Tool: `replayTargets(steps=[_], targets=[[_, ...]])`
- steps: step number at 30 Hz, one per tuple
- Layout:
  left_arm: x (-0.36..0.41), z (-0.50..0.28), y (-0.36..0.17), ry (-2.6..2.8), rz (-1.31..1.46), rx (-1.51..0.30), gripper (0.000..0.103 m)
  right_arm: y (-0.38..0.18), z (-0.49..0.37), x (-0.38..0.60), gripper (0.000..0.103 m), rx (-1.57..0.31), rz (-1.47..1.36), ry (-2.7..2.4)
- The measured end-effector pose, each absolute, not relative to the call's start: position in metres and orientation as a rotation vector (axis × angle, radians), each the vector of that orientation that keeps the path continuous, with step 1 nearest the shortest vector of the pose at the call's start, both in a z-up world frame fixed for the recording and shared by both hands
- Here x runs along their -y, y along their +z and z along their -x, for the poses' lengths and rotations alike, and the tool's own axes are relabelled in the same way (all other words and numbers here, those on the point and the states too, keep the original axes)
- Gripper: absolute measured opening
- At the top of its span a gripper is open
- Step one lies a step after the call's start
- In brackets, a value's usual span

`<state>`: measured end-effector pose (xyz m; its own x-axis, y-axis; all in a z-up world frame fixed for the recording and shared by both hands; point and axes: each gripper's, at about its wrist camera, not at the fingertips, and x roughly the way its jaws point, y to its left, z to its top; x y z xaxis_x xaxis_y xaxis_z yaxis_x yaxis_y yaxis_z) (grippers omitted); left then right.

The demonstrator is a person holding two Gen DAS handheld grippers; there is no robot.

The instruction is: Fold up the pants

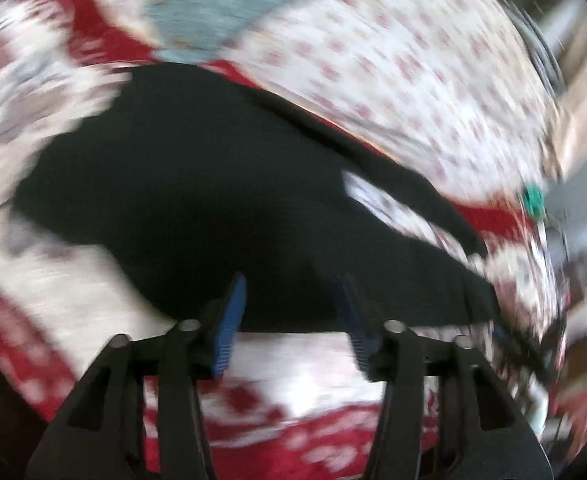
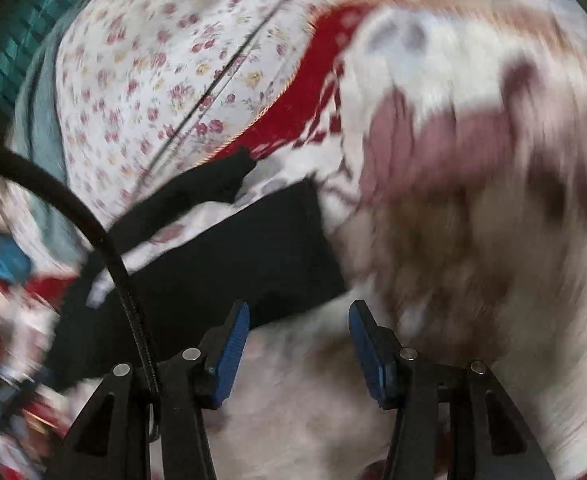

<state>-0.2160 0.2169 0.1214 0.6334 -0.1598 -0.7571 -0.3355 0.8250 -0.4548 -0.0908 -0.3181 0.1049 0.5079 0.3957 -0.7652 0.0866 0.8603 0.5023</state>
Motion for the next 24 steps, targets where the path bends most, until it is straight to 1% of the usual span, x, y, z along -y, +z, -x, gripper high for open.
replayTargets(steps=[2,7,8,10,13,15,17,18,19,20,21,23,24], targets=[[-0.247,0.239,0.121,0.189,0.672,-0.846,0.067,0.103,0.09,0.313,0.053,-1.009,-0.522,0.184],[-0.297,0.266,0.107,0.328,0.794,-0.832,0.067,0.096,0.069,0.306,0.057,-0.958,-0.592,0.189],[-0.299,0.266,0.105,0.337,0.808,-0.82,0.067,0.095,0.066,0.306,0.057,-0.947,-0.604,0.186],[-0.303,0.262,0.104,0.33,0.831,-0.798,0.067,0.095,0.066,0.307,0.063,-0.92,-0.642,0.189],[-0.298,0.248,0.105,0.299,0.799,-0.775,0.068,0.094,0.067,0.31,0.063,-0.898,-0.66,0.2],[-0.298,0.237,0.102,0.304,0.774,-0.796,0.068,0.093,0.068,0.311,0.063,-0.886,-0.669,0.209],[-0.297,0.223,0.098,0.32,0.764,-0.796,0.068,0.091,0.068,0.311,0.059,-0.871,-0.652,0.215],[-0.296,0.219,0.095,0.322,0.767,-0.792,0.068,0.09,0.068,0.311,0.049,-0.869,-0.639,0.208],[-0.295,0.215,0.092,0.313,0.773,-0.787,0.068,0.089,0.068,0.312,0.033,-0.867,-0.642,0.205],[-0.294,0.212,0.089,0.313,0.771,-0.79,0.058,0.087,0.066,0.315,0.019,-0.867,-0.668,0.217],[-0.292,0.208,0.088,0.331,0.757,-0.809,0.027,0.083,0.066,0.318,0.007,-0.876,-0.709,0.233],[-0.289,0.201,0.09,0.302,0.749,-0.848,0.015,0.084,0.07,0.32,0.007,-0.865,-0.724,0.236],[-0.288,0.202,0.095,0.298,0.742,-0.843,0.014,0.09,0.074,0.319,0.006,-0.854,-0.709,0.24]])
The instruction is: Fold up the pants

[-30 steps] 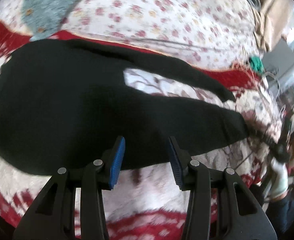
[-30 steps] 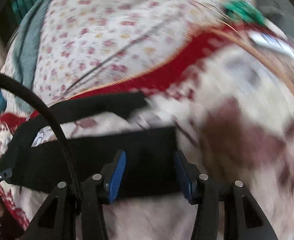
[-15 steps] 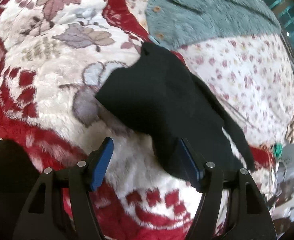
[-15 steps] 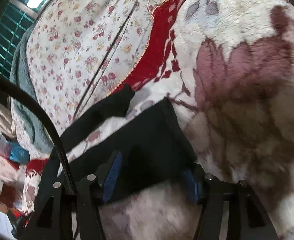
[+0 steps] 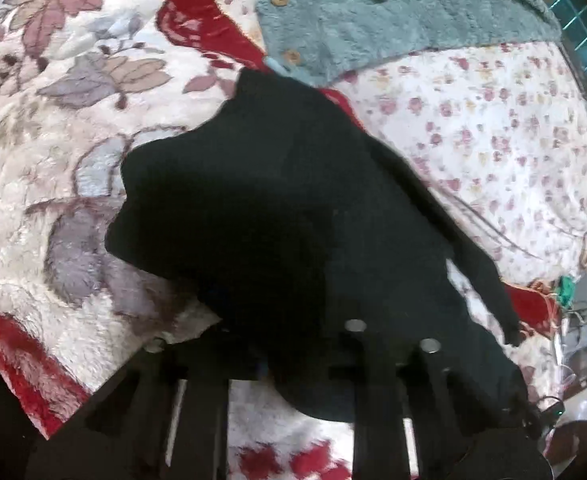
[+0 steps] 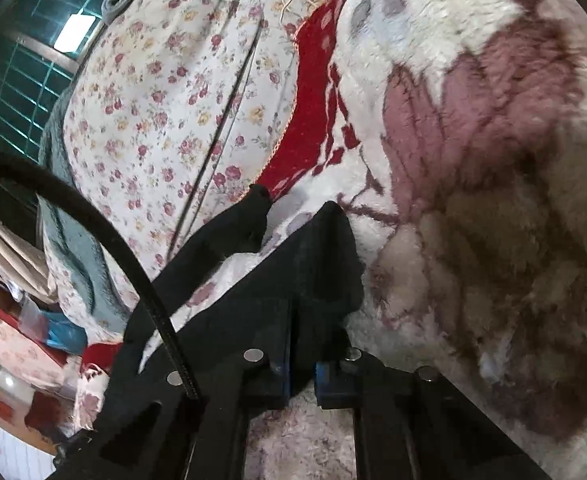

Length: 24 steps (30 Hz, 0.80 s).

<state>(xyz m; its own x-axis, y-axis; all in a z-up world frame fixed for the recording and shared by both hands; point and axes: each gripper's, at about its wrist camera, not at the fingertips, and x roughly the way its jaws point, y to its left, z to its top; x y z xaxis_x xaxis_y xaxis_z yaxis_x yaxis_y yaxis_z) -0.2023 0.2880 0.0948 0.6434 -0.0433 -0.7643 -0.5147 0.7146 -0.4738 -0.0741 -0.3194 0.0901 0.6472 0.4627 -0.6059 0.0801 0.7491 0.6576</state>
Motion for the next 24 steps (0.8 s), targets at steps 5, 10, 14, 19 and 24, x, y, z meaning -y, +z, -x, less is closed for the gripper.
replayTargets(steps=[5,10,14,19,24], targets=[[-0.286,0.221,0.124,0.287,0.672,-0.827,0.012,0.122,0.098,0.316,0.006,-0.808,-0.659,0.256],[-0.298,0.223,0.09,0.304,0.715,-0.941,0.019,0.102,0.095,0.311,0.012,-0.971,-0.54,0.118],[-0.303,0.243,0.098,0.306,0.696,-0.925,0.032,0.117,0.099,0.315,0.032,-0.959,-0.491,0.066],[-0.306,0.271,0.144,0.409,0.58,-0.834,0.04,0.153,0.11,0.319,0.038,-0.876,-0.506,0.154],[-0.302,0.256,0.177,0.23,0.678,-0.734,0.071,0.17,0.092,0.294,0.046,-0.821,-0.545,0.285]])
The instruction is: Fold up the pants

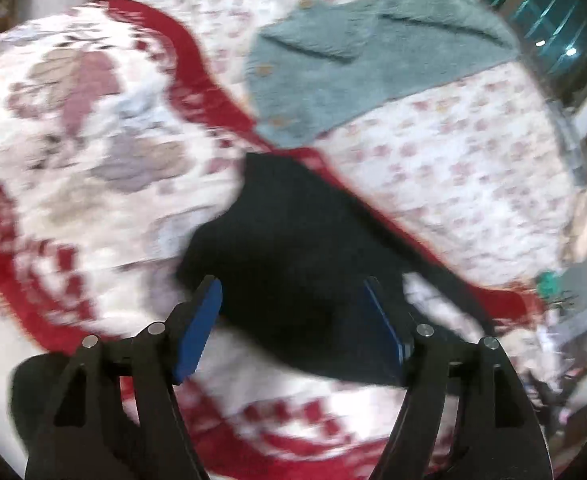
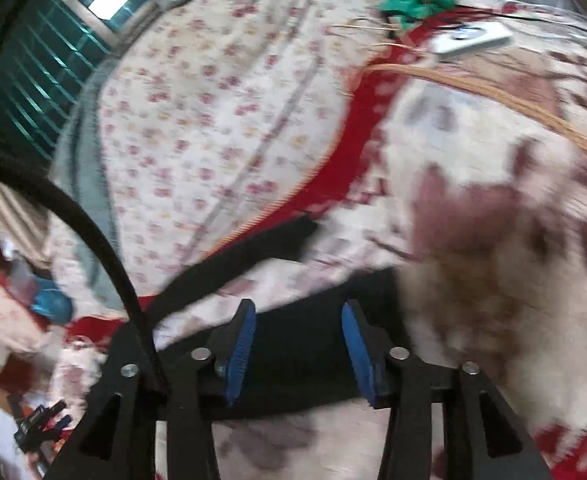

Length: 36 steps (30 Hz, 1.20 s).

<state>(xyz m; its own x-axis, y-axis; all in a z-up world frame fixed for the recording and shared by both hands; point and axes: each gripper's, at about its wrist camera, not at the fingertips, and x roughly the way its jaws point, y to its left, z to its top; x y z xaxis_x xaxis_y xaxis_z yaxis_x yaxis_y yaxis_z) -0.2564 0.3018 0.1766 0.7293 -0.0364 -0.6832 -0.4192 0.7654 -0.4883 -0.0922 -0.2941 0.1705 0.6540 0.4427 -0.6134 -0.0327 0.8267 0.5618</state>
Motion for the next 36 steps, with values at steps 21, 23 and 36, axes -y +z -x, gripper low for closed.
replayTargets(steps=[21,23,36], targets=[[-0.236,0.077,0.15,0.043,0.69,-0.936,0.071,0.134,-0.074,0.175,0.047,-0.983,-0.305,0.434],[-0.233,0.072,0.149,0.033,0.683,-0.936,0.071,0.117,-0.061,0.17,0.047,-1.022,-0.279,0.453],[-0.225,0.053,0.137,0.003,0.709,-0.98,0.071,0.173,-0.005,0.226,0.058,-0.833,-0.234,0.481]])
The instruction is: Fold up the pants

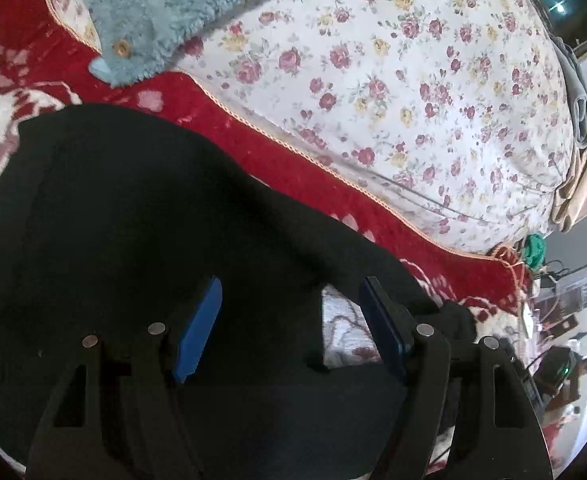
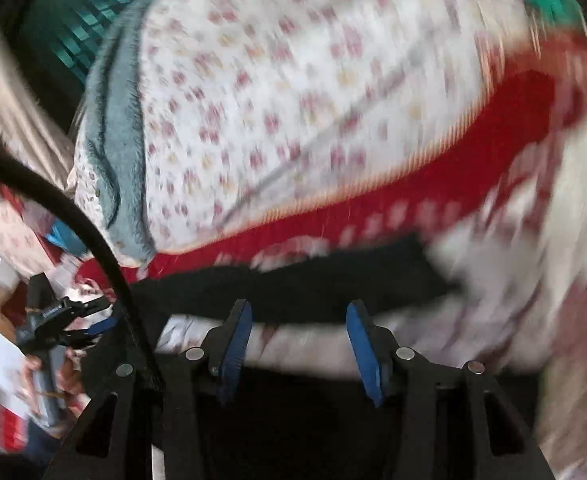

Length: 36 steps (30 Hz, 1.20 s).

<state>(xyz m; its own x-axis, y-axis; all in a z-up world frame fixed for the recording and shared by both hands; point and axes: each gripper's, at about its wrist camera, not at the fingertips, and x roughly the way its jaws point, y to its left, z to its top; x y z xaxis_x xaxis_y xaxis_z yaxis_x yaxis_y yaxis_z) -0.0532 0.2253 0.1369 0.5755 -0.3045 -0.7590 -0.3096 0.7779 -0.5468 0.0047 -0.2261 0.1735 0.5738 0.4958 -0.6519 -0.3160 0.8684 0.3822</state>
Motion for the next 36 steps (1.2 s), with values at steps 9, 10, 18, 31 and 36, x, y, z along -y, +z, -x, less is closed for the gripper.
replayTargets(steps=[9,10,18,31,36], targets=[[-0.234,0.03,0.12,-0.003,0.847,-1.053,0.071,0.172,-0.045,0.146,0.067,-0.892,0.316,0.739],[-0.234,0.027,0.117,0.005,0.861,-1.061,0.071,0.168,-0.044,0.139,0.067,-0.896,0.356,0.766],[-0.226,-0.007,0.106,0.05,0.848,-1.071,0.071,0.15,-0.044,0.12,0.067,-0.903,0.486,0.864],[-0.216,-0.045,0.087,0.08,0.79,-1.098,0.071,0.125,-0.058,0.068,0.047,-0.926,0.681,1.051],[-0.218,-0.05,0.083,0.148,0.692,-1.116,0.014,0.119,-0.041,0.049,0.008,-0.904,0.801,0.999]])
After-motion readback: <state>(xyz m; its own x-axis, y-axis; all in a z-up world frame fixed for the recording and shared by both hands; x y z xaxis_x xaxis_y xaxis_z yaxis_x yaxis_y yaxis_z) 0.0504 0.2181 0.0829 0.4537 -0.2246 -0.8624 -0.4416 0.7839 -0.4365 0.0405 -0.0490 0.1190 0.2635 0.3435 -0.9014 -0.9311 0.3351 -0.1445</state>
